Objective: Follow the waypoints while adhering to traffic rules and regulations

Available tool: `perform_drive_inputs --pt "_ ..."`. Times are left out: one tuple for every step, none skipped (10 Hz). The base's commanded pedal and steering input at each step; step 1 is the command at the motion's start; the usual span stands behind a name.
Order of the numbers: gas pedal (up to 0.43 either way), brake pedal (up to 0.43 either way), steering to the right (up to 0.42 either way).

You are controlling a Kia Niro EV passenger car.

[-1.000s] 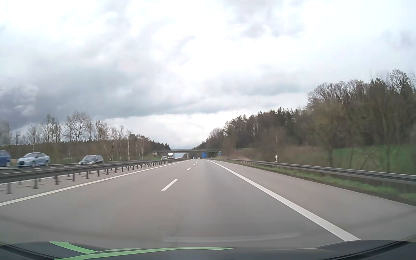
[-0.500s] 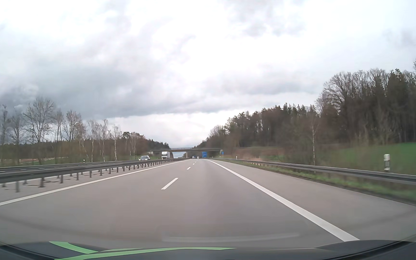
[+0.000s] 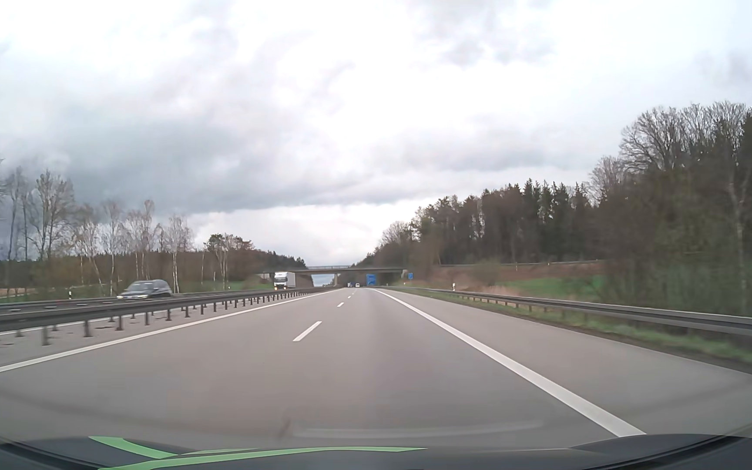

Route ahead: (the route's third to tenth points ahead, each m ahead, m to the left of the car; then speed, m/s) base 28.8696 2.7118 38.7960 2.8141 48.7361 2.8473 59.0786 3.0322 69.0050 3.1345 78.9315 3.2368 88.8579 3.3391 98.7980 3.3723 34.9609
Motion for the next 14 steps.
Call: perform_drive_inputs --pt "0.441 0.000 -0.004" --pt "0.441 0.000 -0.005" --pt "0.441 0.000 -0.005" --pt "0.441 0.000 -0.005" --pt "0.441 0.000 -0.005" --pt "0.441 0.000 -0.005" --pt "0.441 0.000 -0.005" --pt "0.441 0.000 -0.005" --pt "0.441 0.000 -0.005" --pt "0.441 0.000 -0.005" --pt "0.441 0.000 -0.005" --pt "0.441 0.000 -0.005" --pt "0.441 0.000 -0.005" --pt "0.441 0.000 -0.005"
